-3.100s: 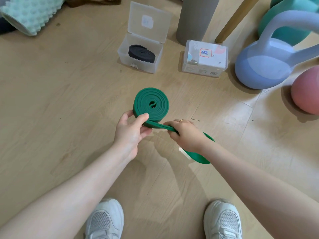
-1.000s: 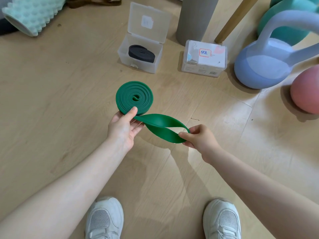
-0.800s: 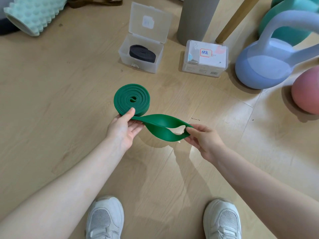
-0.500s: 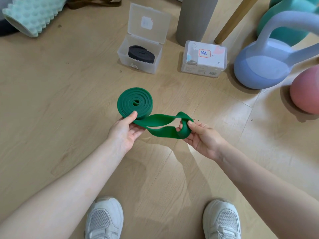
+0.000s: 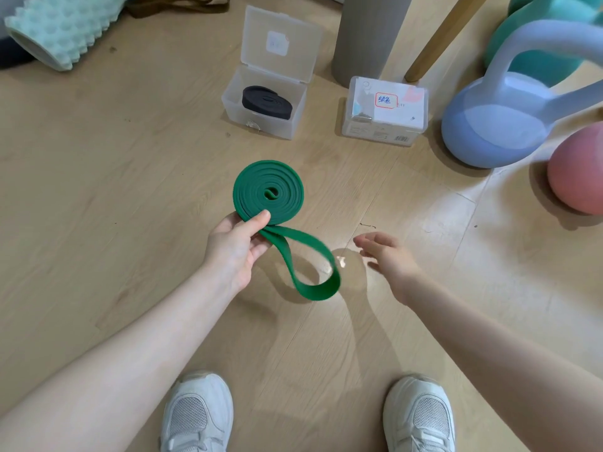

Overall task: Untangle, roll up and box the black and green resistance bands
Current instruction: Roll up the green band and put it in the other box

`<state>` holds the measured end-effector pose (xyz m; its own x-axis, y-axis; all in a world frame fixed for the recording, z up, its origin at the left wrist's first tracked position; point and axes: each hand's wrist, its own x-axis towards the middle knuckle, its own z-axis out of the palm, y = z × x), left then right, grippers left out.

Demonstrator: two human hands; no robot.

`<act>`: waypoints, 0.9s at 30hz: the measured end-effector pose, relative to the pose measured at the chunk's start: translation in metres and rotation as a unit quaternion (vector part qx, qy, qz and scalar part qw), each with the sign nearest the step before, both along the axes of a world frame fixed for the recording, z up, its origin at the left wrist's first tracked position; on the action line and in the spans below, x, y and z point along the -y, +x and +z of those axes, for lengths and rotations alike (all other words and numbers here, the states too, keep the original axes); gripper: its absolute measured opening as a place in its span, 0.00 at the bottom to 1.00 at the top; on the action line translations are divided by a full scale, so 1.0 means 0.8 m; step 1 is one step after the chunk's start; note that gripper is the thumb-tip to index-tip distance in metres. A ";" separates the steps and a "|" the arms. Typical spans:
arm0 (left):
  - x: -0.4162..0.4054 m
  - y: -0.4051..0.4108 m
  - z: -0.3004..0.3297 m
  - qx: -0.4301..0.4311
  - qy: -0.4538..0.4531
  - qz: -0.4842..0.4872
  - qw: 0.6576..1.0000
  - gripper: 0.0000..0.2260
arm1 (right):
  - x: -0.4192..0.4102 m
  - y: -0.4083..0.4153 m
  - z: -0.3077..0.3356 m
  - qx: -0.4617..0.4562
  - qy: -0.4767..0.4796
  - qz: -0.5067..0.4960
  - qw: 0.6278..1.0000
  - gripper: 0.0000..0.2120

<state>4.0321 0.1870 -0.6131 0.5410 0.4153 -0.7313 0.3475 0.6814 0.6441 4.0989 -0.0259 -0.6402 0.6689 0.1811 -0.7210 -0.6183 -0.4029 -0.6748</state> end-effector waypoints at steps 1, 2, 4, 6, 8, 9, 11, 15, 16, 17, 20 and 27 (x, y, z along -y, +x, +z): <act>0.003 0.000 0.001 0.007 0.002 -0.004 1.000 0.08 | -0.008 -0.002 0.006 0.078 -0.052 0.028 0.995 0.09; 0.007 0.000 0.002 0.011 0.002 -0.007 1.000 0.09 | -0.019 -0.005 0.014 0.161 -0.084 0.079 0.980 0.12; 0.014 0.001 0.004 0.015 -0.006 -0.006 1.000 0.09 | -0.047 -0.015 0.032 0.283 -0.113 0.205 0.930 0.19; 0.019 0.003 0.006 0.017 -0.029 0.002 0.999 0.09 | -0.073 -0.027 0.043 0.343 -0.172 0.303 0.872 0.25; 0.021 0.005 0.008 0.017 -0.059 0.014 0.998 0.11 | -0.090 -0.035 0.042 0.380 -0.244 0.356 0.818 0.26; 0.020 0.006 0.007 0.017 -0.069 0.023 0.997 0.12 | -0.096 -0.037 0.040 0.398 -0.261 0.357 0.804 0.26; 0.017 0.006 0.008 0.011 -0.083 0.045 0.995 0.12 | -0.101 -0.040 0.034 0.437 -0.283 0.347 0.780 0.22; 0.015 0.002 0.007 -0.007 -0.066 0.049 0.997 0.11 | -0.100 -0.037 0.020 0.496 -0.324 0.344 0.729 0.10; 0.015 0.001 0.006 -0.015 -0.046 0.036 0.998 0.10 | -0.096 -0.033 0.015 0.485 -0.309 0.363 0.733 0.08; 0.014 0.000 0.005 -0.025 -0.019 0.023 0.999 0.08 | -0.090 -0.029 0.012 0.476 -0.291 0.370 0.743 0.05; 0.007 -0.001 0.006 -0.033 0.019 0.009 0.999 0.06 | -0.070 -0.020 0.014 0.435 -0.284 0.391 0.760 0.07; 0.000 -0.015 0.001 -0.042 0.046 -0.149 0.987 0.10 | -0.036 0.011 0.014 0.518 -0.292 0.375 0.711 0.08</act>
